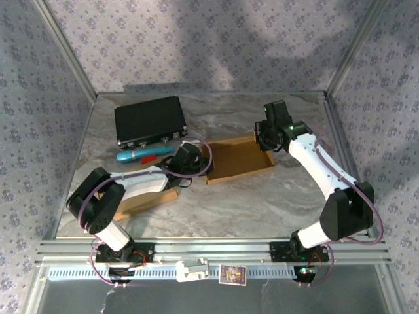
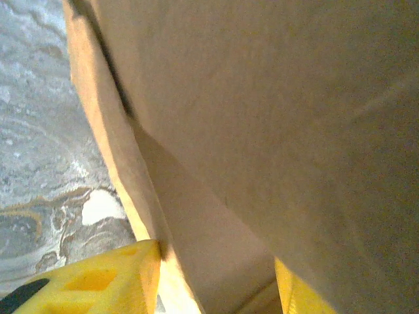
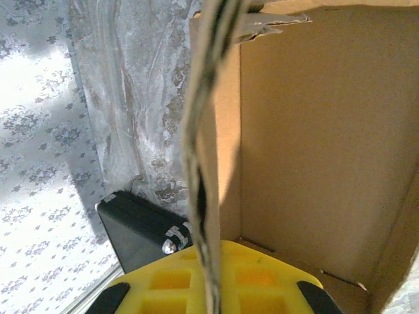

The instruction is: Fold the paper box

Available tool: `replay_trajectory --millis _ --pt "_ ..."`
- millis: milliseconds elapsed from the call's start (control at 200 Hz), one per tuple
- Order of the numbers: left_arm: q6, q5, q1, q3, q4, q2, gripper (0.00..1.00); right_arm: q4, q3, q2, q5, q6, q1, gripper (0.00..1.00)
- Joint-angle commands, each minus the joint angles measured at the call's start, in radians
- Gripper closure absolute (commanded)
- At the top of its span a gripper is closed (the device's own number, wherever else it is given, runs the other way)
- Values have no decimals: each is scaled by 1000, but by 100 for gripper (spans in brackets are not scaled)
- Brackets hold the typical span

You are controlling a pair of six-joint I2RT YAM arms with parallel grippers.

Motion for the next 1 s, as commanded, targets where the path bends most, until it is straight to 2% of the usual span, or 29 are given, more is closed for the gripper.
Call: replay_trajectory --millis 0,105,170,340,505,570,750,994 --pt "8 38 9 63 14 32 51 -68 -26 0 101 -18 7 100" --pt "27 9 4 114 11 104 50 -72 -27 0 115 -15 16 100" --pt "12 -79 -8 118 5 114 48 -69 -34 2 117 -1 16 100" --pt "-29 -196 -39 3 244 97 41 -48 -51 3 137 45 18 100" --pt "-13 -243 -48 -46 406 128 39 -57 -40 8 159 59 13 100" --pt "-20 -243 -44 -47 443 138 38 -65 -35 8 165 58 13 100" --pt "-115 -195 -16 -14 398 115 37 -78 -31 13 168 54 14 100" --pt "-195 -149 -3 -99 412 69 37 -73 -30 20 173 58 10 100"
